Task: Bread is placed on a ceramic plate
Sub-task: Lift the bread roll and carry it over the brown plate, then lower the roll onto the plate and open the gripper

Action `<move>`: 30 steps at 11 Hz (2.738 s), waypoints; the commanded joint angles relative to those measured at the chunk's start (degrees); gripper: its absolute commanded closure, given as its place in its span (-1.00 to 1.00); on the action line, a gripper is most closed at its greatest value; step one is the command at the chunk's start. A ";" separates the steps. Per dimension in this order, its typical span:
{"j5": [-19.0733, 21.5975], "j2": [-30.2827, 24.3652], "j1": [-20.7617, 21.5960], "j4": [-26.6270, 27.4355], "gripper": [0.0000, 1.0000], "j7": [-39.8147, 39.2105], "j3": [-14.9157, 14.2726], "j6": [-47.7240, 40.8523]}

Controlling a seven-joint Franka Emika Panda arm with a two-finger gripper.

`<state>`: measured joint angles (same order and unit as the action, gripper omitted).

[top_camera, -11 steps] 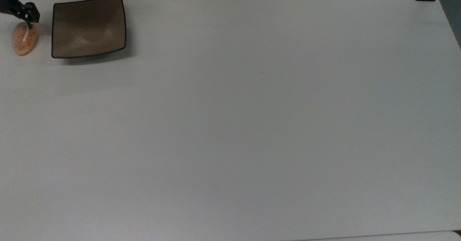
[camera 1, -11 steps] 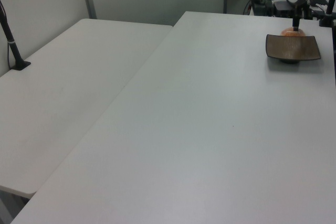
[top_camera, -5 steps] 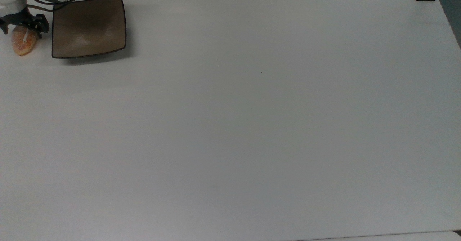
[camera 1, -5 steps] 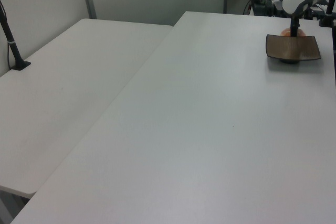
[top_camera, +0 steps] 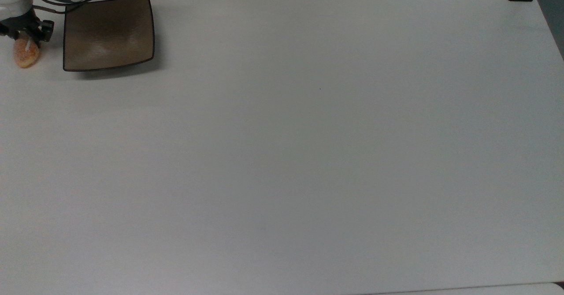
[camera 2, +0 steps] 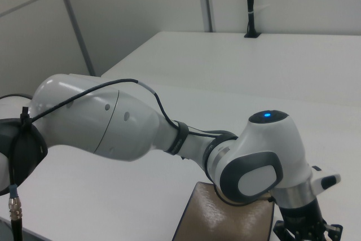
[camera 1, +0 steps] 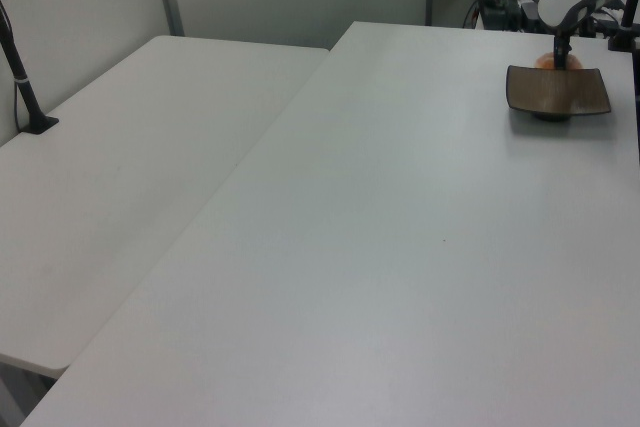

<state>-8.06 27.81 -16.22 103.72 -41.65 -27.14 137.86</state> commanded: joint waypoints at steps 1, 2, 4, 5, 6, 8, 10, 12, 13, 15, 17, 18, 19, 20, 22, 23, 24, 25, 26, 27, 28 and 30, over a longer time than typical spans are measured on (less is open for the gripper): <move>4.43 -3.27 -0.03 -0.18 0.19 -0.18 -0.28 1.01; 7.33 -4.77 -0.04 -0.27 0.19 -0.36 -0.28 0.83; 10.07 -8.02 0.58 -0.01 0.18 -0.02 -0.19 0.48; 11.47 -9.34 0.84 0.08 0.18 0.07 0.07 -1.26; 12.88 -10.92 1.02 -0.01 0.18 0.16 1.20 -4.41; 13.51 -14.70 2.76 0.60 0.18 0.34 1.74 -10.30; 13.51 -17.42 5.05 0.87 0.12 0.78 1.74 -16.28; 13.33 -20.94 6.63 5.15 0.12 0.60 1.74 -18.15; 13.16 -22.43 7.69 7.79 0.12 0.52 1.92 -18.15; 12.37 -23.76 9.10 12.27 0.13 0.34 1.83 -18.15; 11.23 -23.68 9.37 15.45 0.12 0.17 1.83 -18.24; 10.70 -23.59 9.46 15.90 0.04 0.16 1.92 -18.24; 10.35 -23.33 9.46 16.07 -0.35 0.25 1.92 -18.42; 10.34 -22.98 9.46 15.99 -0.76 0.16 1.83 -18.33; 10.34 -22.89 9.46 15.90 -1.00 0.16 1.92 -18.33; 10.34 -22.89 9.46 15.81 -1.00 0.25 1.83 -18.42; 10.34 -22.89 9.54 15.64 -1.00 0.43 1.92 -18.42; 10.34 -23.15 9.54 15.55 -1.00 0.60 1.92 -18.50; 10.43 -23.67 9.63 14.77 -1.00 0.78 1.92 -19.55; 10.69 -24.11 9.63 12.84 -1.00 0.78 1.92 -23.04; 11.31 -25.60 9.98 10.65 -1.00 1.04 2.09 -26.90; 11.49 -28.24 11.91 6.43 -1.00 6.28 3.23 -33.25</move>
<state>3.31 3.83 -6.66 113.93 -40.83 -25.12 111.62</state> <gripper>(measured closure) 0.000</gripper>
